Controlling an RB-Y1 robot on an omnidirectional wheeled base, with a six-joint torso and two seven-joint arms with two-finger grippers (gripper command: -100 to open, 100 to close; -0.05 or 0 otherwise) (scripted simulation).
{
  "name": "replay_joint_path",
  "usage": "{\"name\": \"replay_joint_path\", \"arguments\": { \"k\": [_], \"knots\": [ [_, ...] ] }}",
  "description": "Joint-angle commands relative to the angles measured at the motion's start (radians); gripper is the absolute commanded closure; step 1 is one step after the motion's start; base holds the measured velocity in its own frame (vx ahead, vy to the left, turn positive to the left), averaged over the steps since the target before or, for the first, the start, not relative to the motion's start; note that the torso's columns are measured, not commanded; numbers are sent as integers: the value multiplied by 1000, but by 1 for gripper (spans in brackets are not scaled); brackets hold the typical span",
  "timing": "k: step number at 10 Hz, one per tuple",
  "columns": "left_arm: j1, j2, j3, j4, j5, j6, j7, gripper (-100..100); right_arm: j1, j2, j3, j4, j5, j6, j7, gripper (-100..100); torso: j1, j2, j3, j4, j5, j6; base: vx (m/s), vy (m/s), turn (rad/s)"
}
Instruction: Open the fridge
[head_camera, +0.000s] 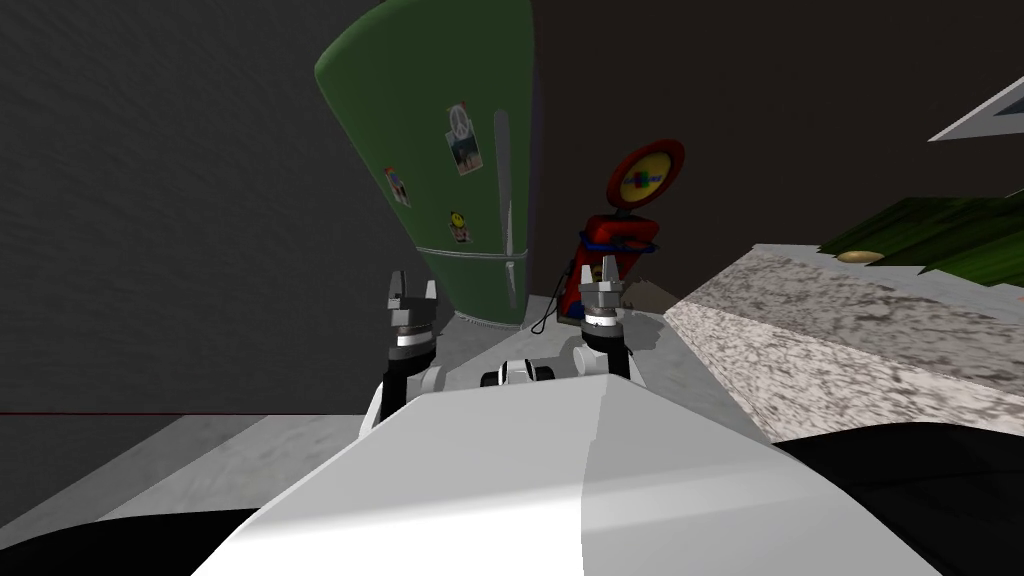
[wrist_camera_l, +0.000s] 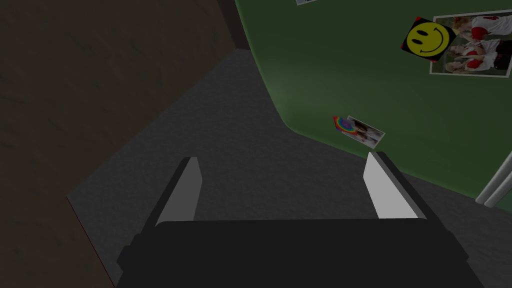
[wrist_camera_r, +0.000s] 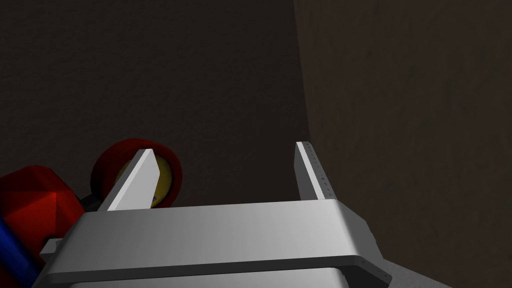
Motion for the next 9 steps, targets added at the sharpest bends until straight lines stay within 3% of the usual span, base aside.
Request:
{"name": "replay_joint_path", "arguments": {
  "k": [1, 5, 9],
  "knots": [
    [-13, 42, -1, 45, 1, -23, 2, -100, 0, 0, 0, 0, 0, 0, 0, 0, 0, 1, 0, 0, 0, 0, 74, -49, -40],
    [-30, 63, -9, 119, 1, -64, 3, -100, 0, 0, 0, 0, 0, 0, 0, 0, 1, 1, 0, 0, 0, 0, 93, -46, -40],
    [-54, 37, -19, 219, 1, -121, 4, -100, 0, 0, 0, 0, 0, 0, 0, 0, 0, 1, 0, 0, 0, 0, 111, -59, -47]
  ]
}}
